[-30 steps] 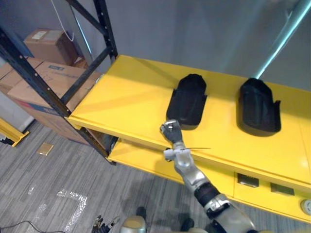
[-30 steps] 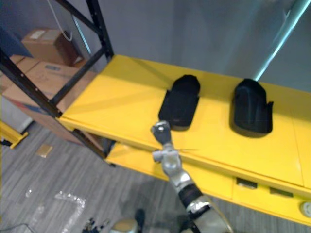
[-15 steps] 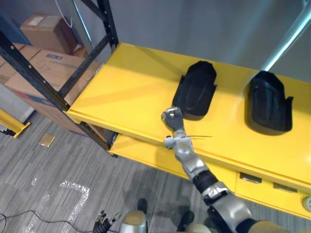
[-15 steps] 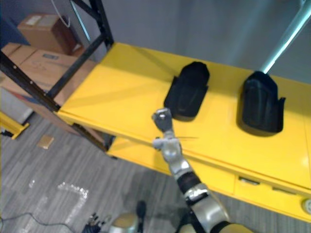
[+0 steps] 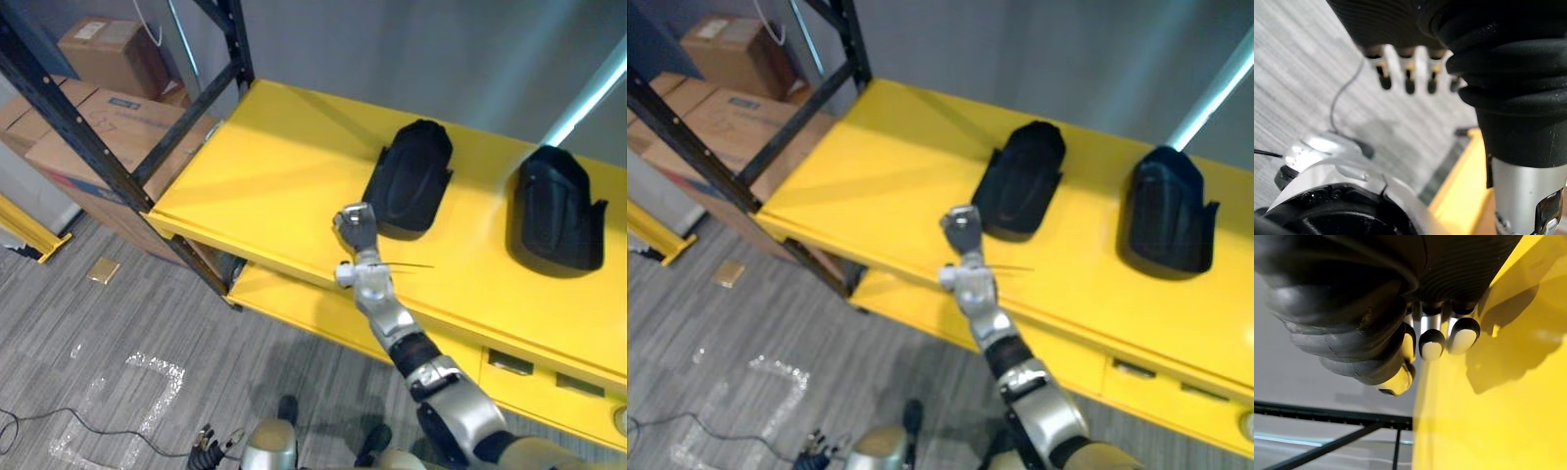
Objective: Walk over and take plastic housings, then place them on the shelf
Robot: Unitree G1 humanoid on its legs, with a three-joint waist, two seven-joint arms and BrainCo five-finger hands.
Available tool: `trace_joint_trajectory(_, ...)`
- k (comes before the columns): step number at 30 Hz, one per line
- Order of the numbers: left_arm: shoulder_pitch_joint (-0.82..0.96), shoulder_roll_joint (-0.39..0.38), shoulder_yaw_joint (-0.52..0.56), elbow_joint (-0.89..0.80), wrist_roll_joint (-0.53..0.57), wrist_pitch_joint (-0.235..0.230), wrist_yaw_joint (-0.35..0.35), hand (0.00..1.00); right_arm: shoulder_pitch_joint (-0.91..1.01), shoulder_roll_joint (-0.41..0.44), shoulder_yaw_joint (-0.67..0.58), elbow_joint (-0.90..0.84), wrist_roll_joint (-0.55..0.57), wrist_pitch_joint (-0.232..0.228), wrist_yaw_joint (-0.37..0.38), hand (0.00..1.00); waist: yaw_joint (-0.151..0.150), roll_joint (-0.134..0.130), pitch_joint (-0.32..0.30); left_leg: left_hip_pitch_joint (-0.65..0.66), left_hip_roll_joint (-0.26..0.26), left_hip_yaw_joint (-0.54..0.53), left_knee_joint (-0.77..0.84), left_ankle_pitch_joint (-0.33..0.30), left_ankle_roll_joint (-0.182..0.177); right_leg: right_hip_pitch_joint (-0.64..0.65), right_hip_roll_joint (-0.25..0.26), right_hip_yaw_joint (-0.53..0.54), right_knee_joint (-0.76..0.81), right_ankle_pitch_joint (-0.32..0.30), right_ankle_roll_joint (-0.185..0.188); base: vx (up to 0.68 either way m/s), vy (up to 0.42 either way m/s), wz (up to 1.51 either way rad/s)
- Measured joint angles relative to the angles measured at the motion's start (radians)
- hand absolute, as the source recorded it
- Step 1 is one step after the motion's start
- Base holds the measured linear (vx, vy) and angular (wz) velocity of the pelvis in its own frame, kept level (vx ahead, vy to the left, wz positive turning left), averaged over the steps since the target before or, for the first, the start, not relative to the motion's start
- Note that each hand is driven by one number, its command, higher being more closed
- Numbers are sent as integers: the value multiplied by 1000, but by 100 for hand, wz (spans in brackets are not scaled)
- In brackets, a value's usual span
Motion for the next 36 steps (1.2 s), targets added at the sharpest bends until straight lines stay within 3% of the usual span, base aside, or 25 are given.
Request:
trace_joint_trajectory(7, 0, -1, 0, 0, 0, 0, 2, 0, 0, 0, -3, -6, 1, -23, 0, 100, -3, 3, 4, 2, 1, 5, 0, 0, 0, -1, 0, 6, 0, 0, 0, 0, 1, -1)
trace_joint_trajectory(11, 0, -3, 1, 0, -2, -2, 4, 0, 102, -7, -3, -178, 1, -20, 6, 100, -6, 2, 14, 14, 3, 30, -1, -7, 3, -3, 1, 29, 0, 1, 1, 8, 9, -15)
trace_joint_trajectory(20, -1, 1, 1, 3, -2, -4, 16, 0, 276, -56, 0, -313, -1, -16, 75, 100, -45, -7, 20, 17, 3, 60, -4, -22, 3, -13, 1, 59, -1, 1, 1, 32, 22, -10)
trace_joint_trajectory(28, -1, 26, -34, 2, -30, -5, 25, 0, 272, -72, -6, -309, -3, -19, 84, 100, -50, -17, 18, 19, 2, 77, -14, -22, 3, -25, 1, 75, 0, 2, 3, 20, 12, -4)
trace_joint_trajectory(36, -2, 37, -38, 1, -34, -4, 26, 0, 191, -80, -58, -188, 4, -37, 80, 100, -46, -30, 11, 16, -3, 54, -16, -15, 7, -20, -3, 54, 2, 2, 4, -3, 8, 6)
